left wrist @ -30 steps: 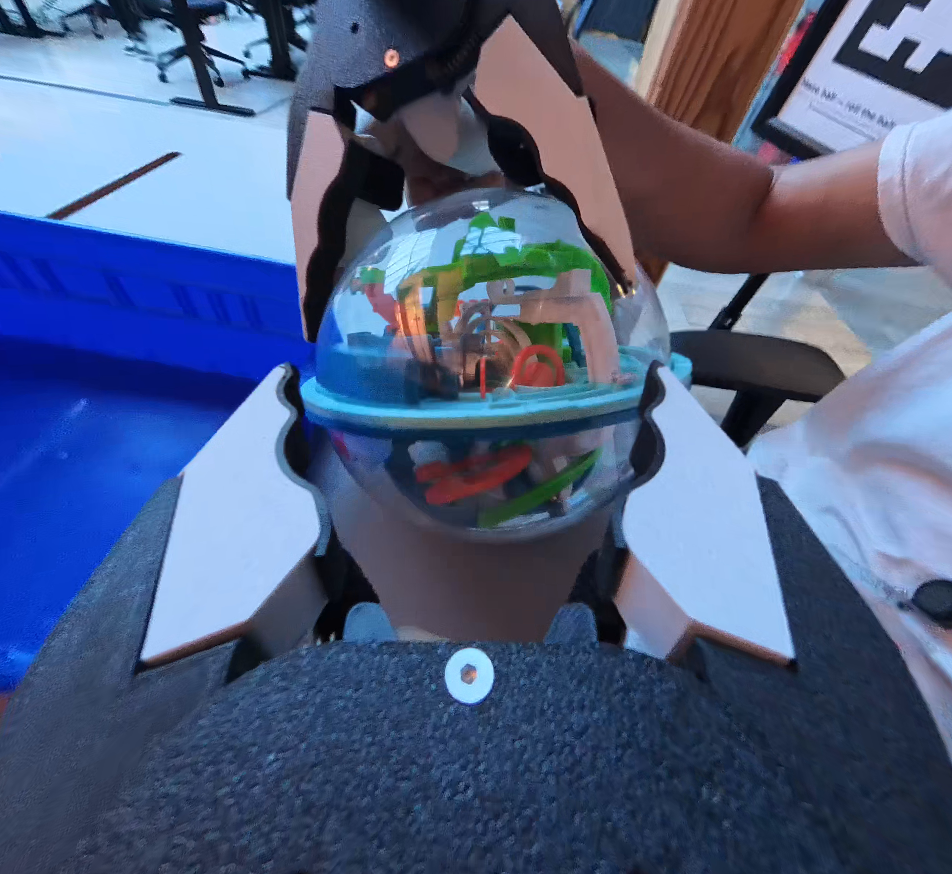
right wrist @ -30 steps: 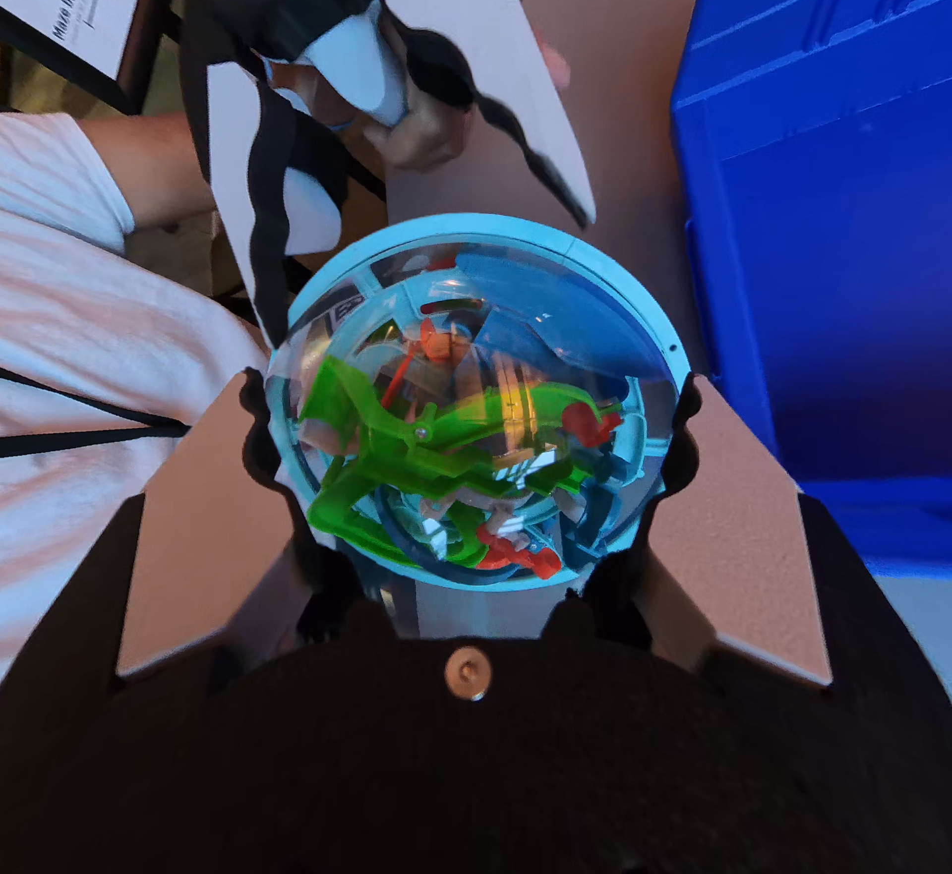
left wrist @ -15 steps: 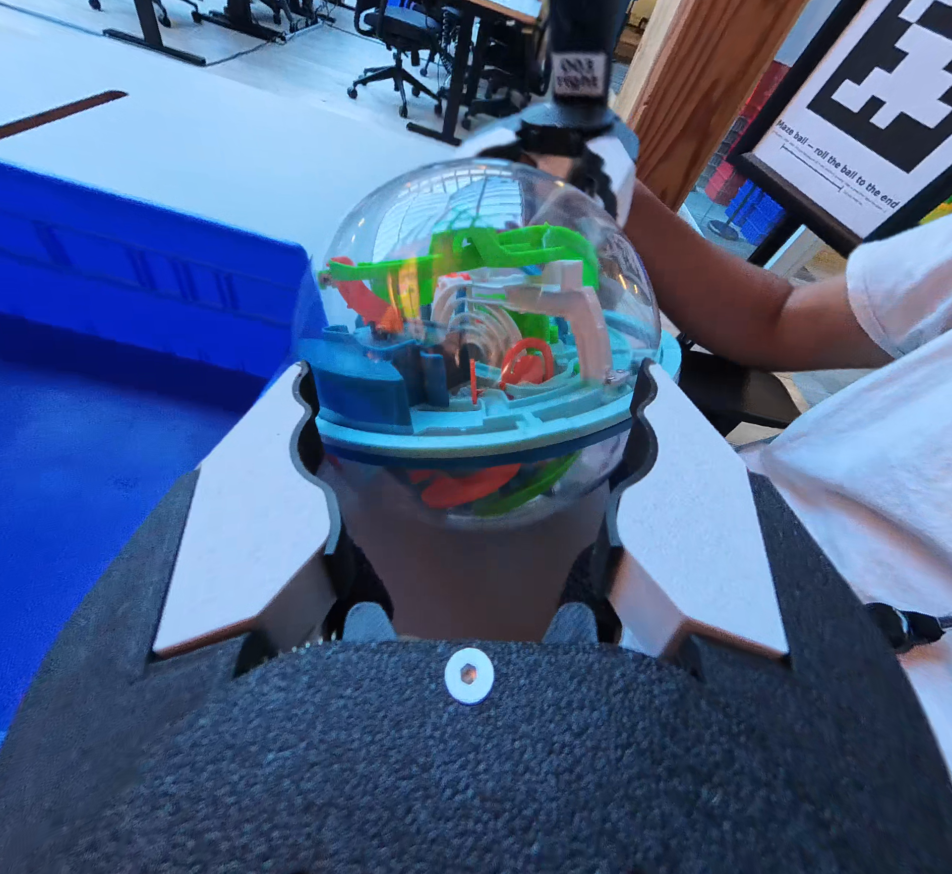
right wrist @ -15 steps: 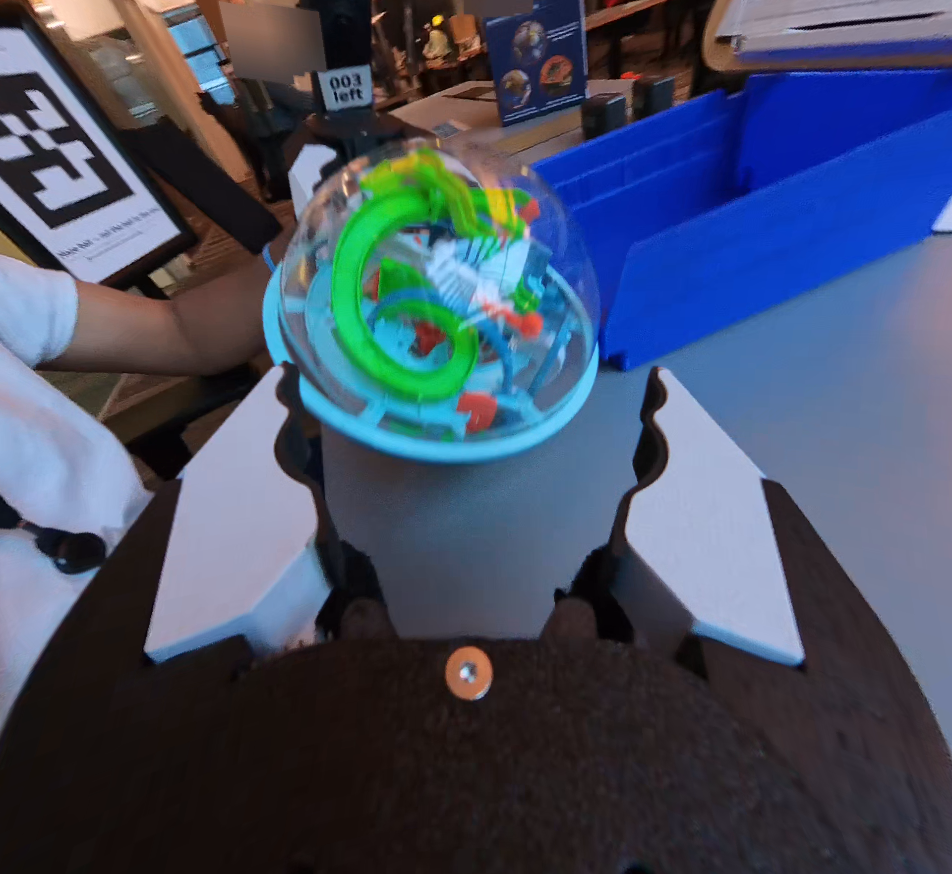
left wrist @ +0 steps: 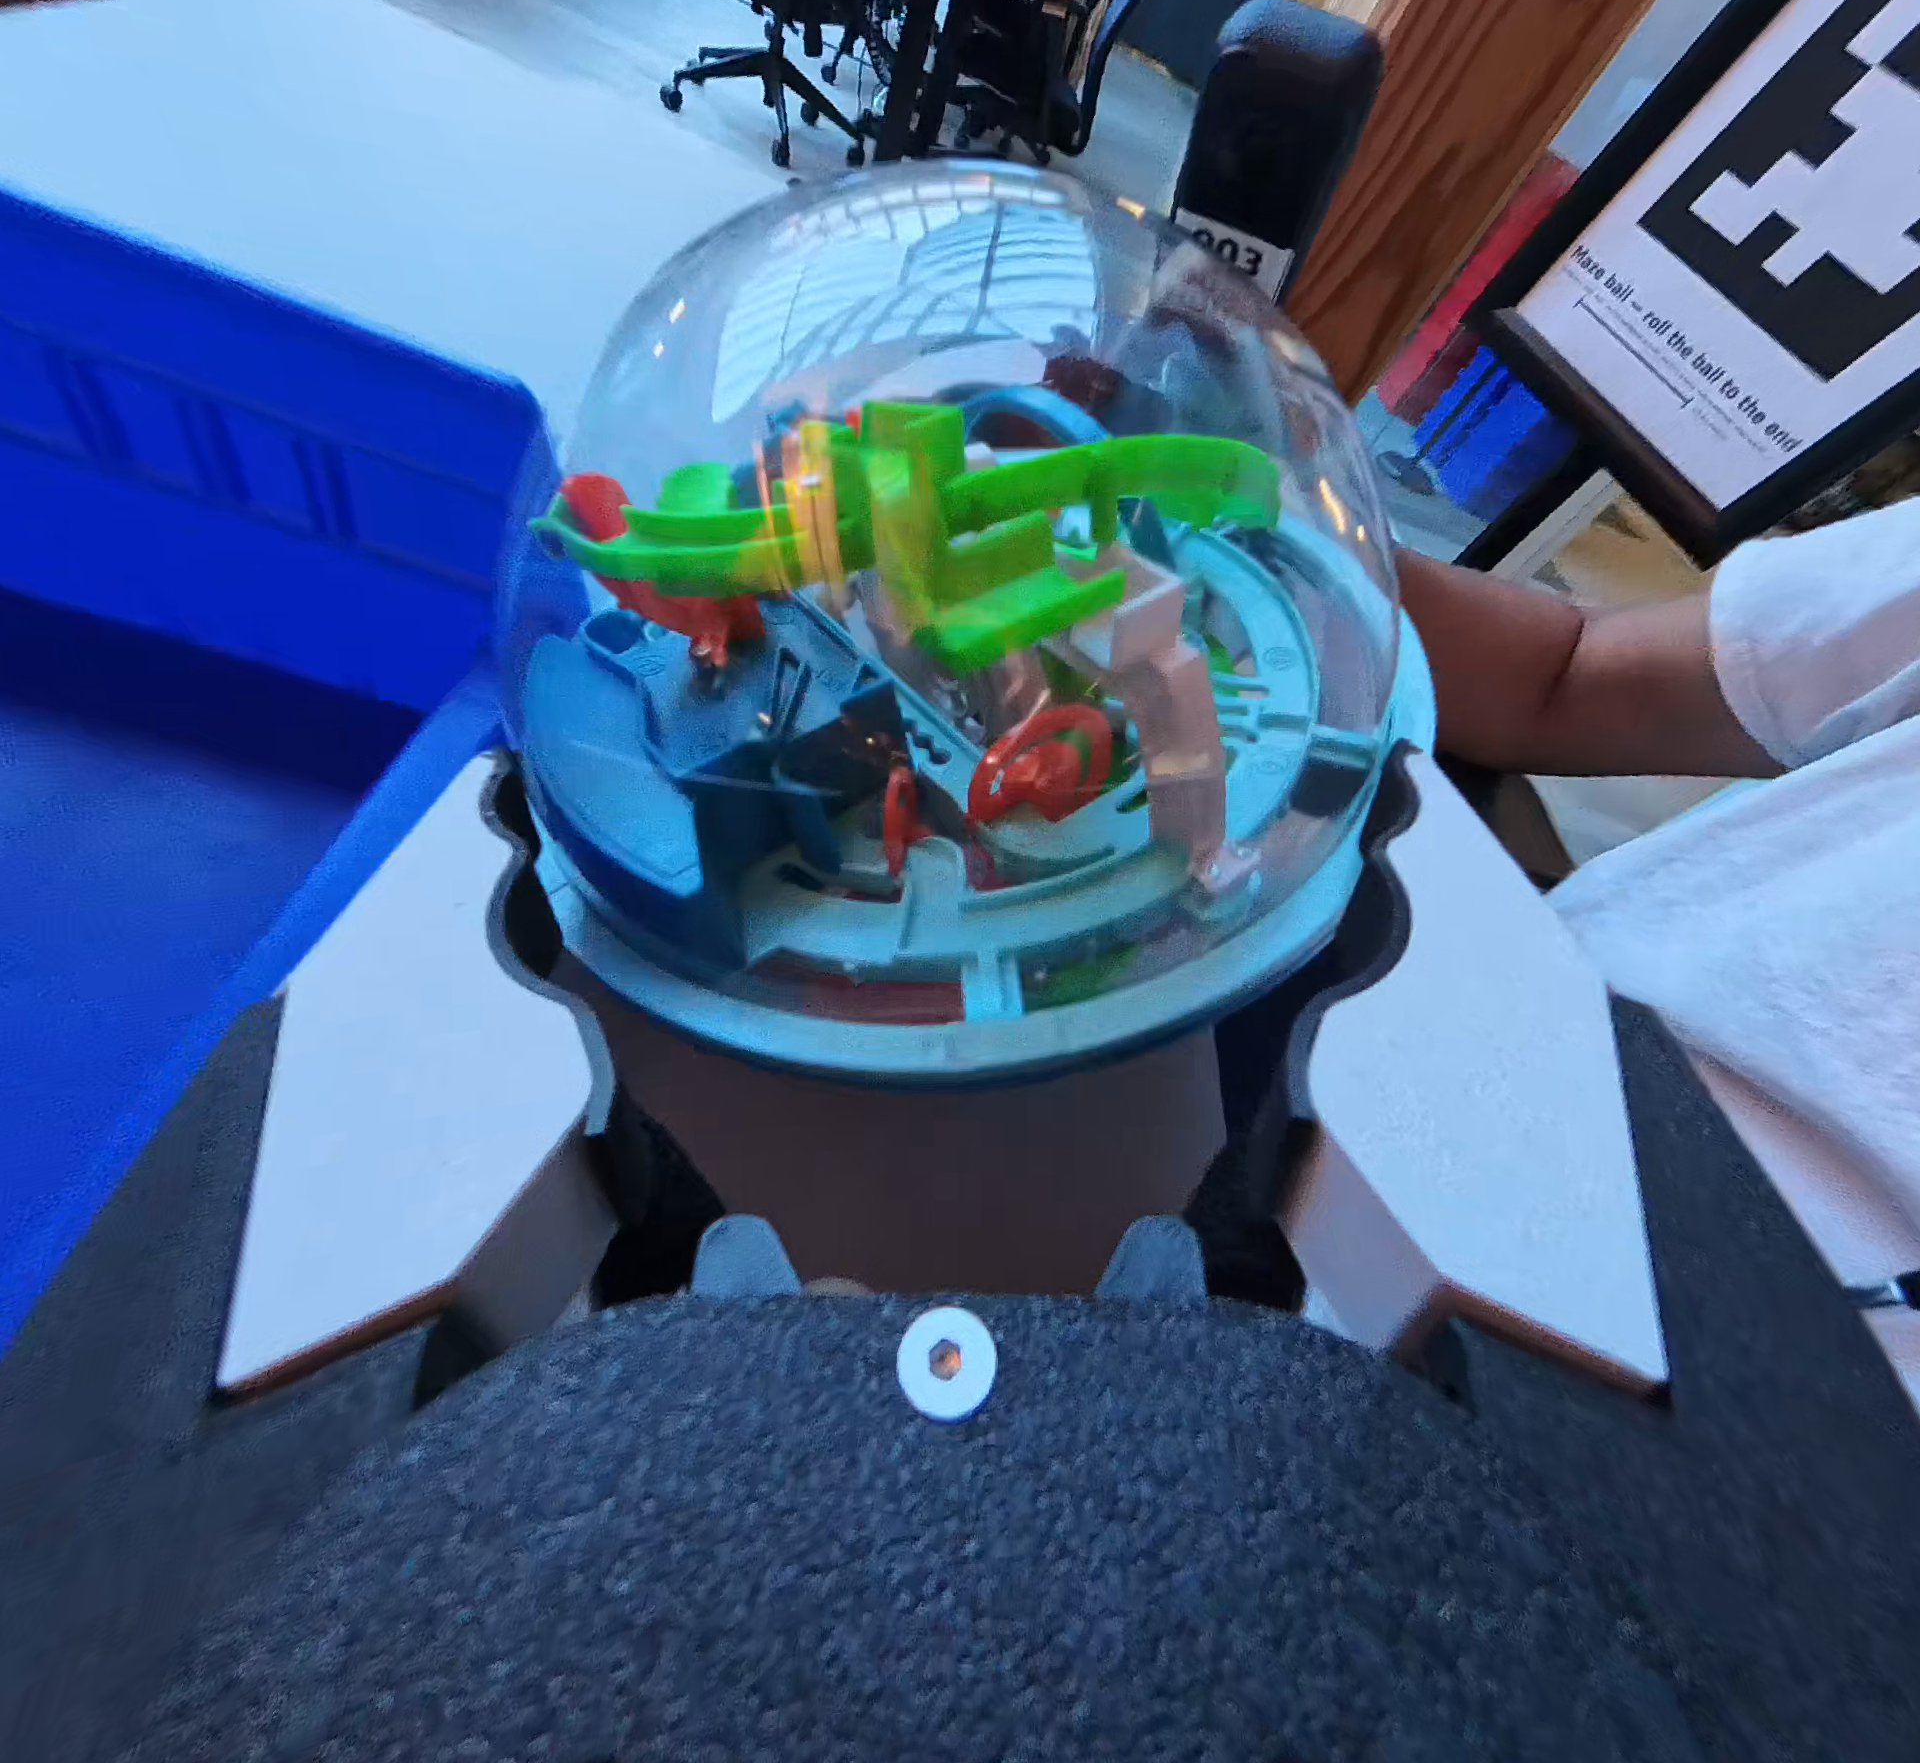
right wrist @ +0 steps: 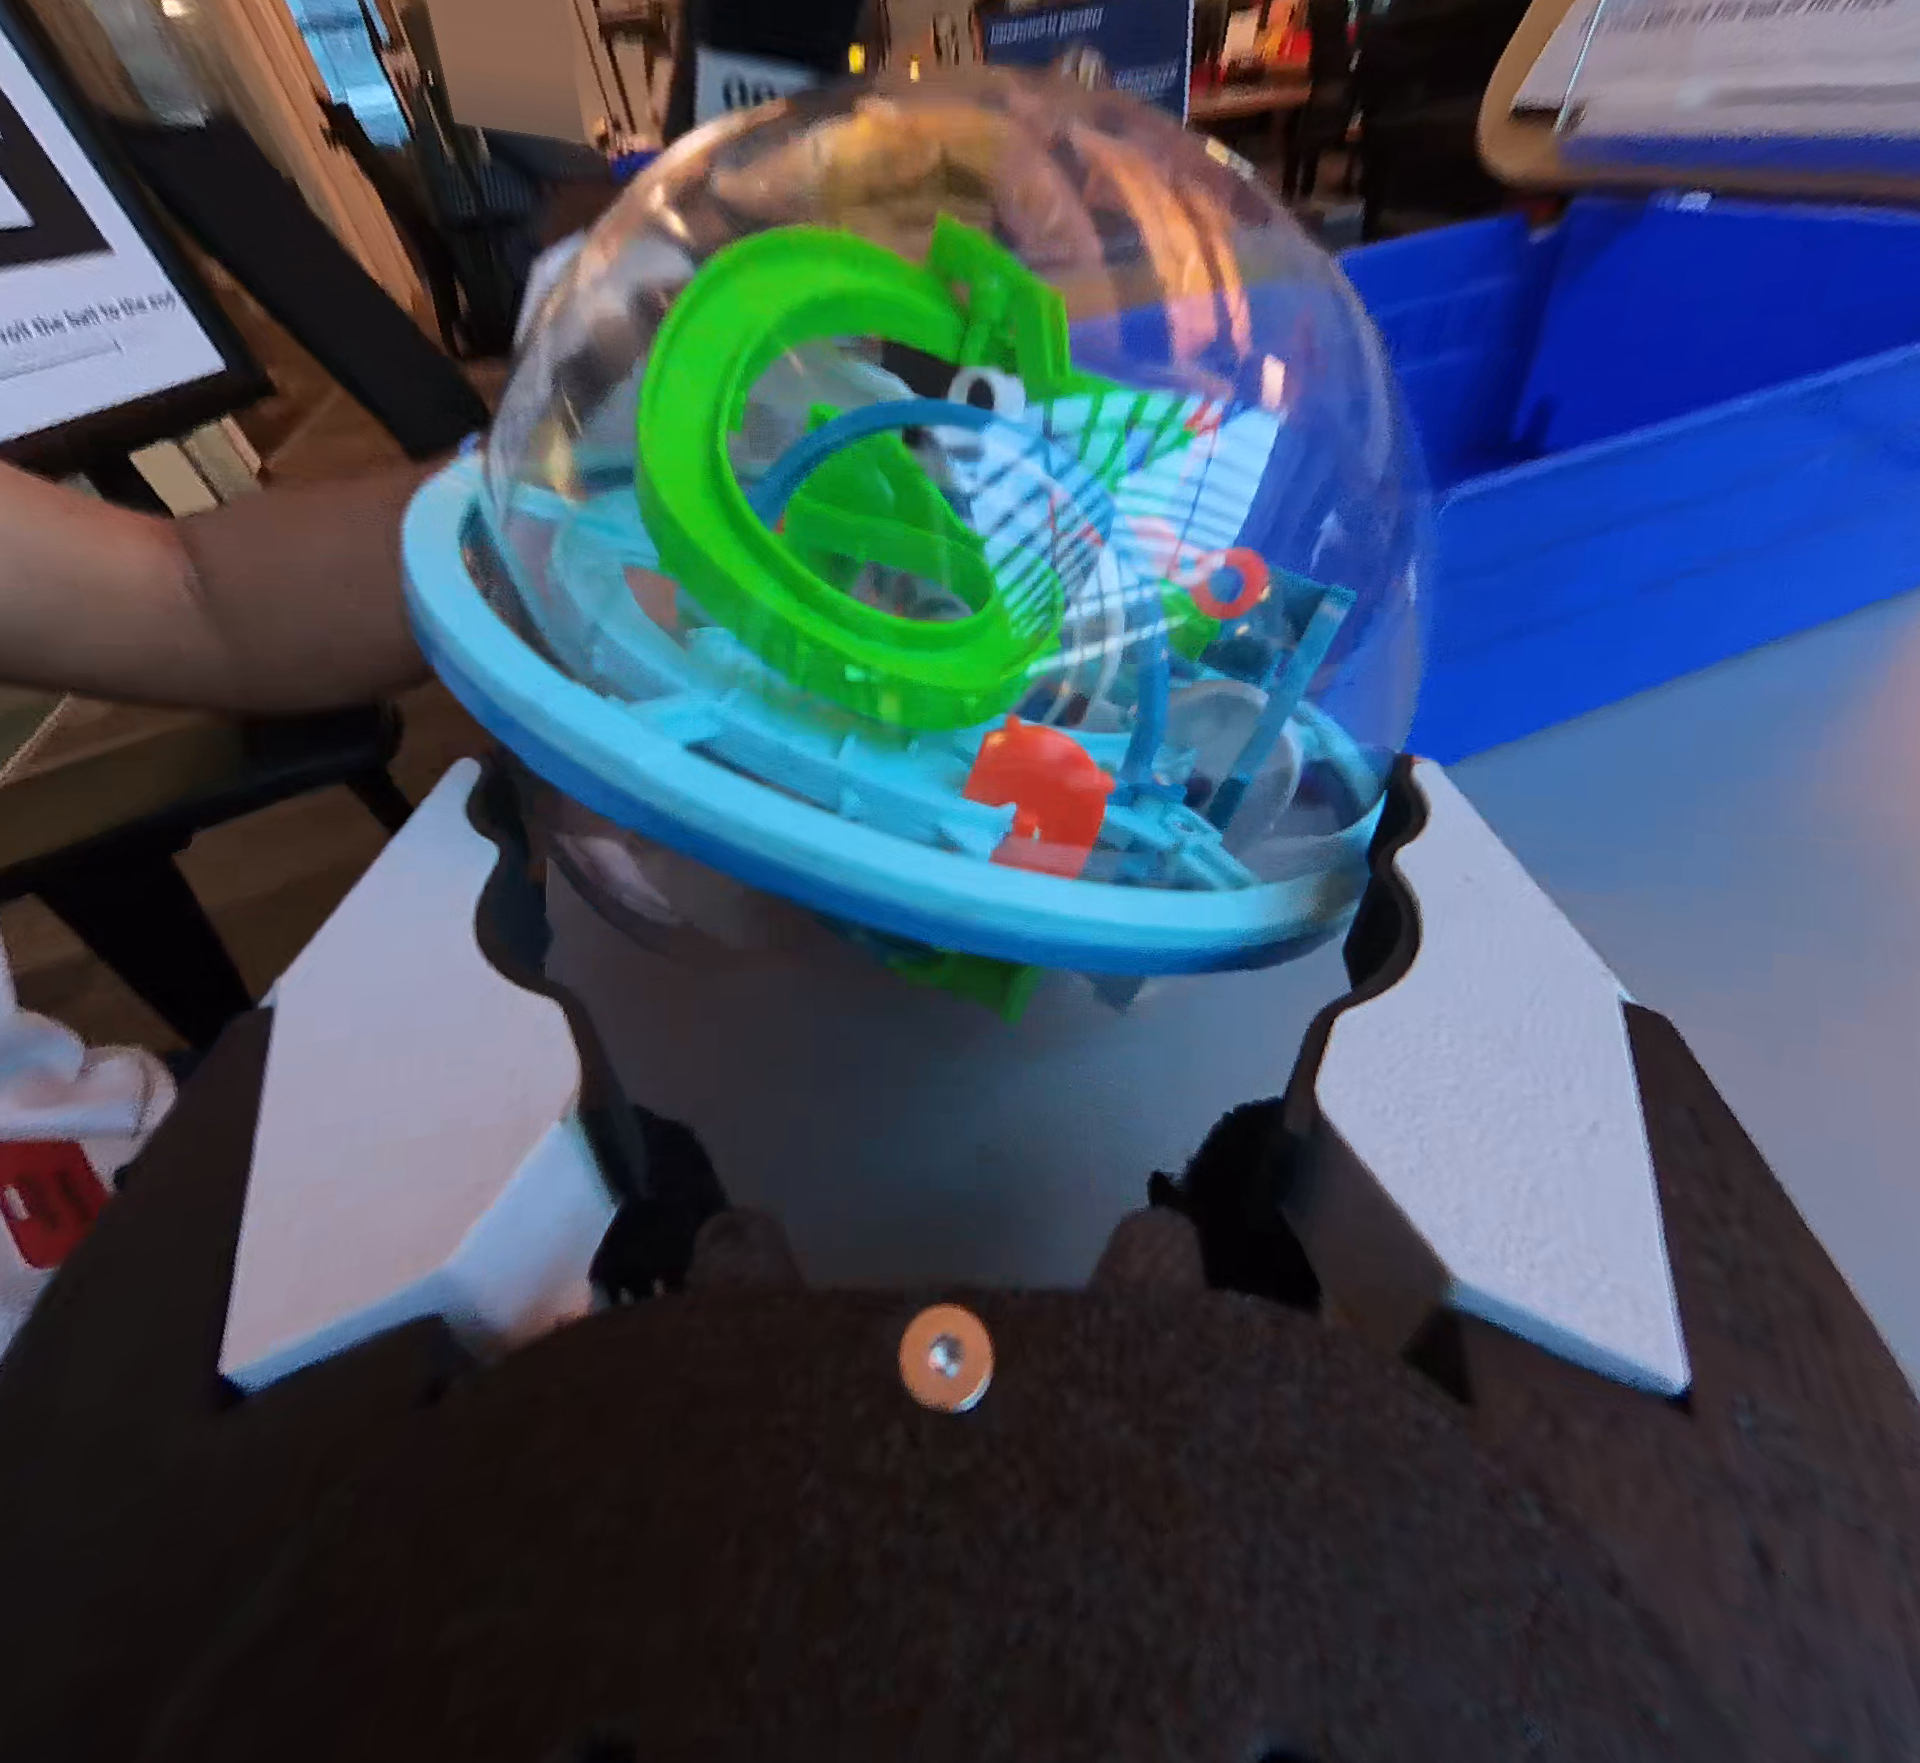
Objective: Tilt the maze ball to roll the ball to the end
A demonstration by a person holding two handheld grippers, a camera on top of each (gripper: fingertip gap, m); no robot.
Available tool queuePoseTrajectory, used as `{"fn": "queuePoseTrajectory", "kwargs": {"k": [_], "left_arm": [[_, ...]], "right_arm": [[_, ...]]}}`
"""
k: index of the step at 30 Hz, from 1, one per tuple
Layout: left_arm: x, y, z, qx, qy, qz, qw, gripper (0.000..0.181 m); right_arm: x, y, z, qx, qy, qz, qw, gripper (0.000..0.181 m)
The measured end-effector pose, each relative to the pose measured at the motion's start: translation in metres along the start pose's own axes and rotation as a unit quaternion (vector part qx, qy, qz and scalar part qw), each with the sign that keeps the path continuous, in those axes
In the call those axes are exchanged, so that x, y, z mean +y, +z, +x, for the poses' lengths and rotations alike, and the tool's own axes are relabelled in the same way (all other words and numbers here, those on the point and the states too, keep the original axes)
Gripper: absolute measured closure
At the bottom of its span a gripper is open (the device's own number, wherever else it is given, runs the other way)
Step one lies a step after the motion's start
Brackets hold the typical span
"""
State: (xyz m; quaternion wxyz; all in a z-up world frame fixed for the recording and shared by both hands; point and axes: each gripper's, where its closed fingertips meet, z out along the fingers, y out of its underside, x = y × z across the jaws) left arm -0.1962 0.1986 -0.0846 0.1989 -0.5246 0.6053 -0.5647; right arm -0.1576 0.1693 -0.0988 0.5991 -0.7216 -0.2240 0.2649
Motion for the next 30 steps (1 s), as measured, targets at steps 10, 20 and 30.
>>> {"fn": "queuePoseTrajectory", "kwargs": {"k": [10, 20, 30], "left_arm": [[-0.013, -0.004, -0.004, -0.036, -0.066, 0.006, 0.997, 0.031], [-0.025, -0.013, 0.010, -0.055, -0.175, -0.054, 0.982, 0.031], [-0.030, -0.015, 0.029, -0.050, -0.301, -0.013, 0.952, 0.029]], "right_arm": [[0.012, 0.008, -0.005, -0.034, 0.124, -0.033, 0.991, 0.027], [-0.003, 0.009, -0.027, -0.073, 0.255, -0.005, 0.964, 0.027], [-0.027, -0.005, -0.040, -0.079, 0.342, -0.033, 0.936, 0.027]]}}
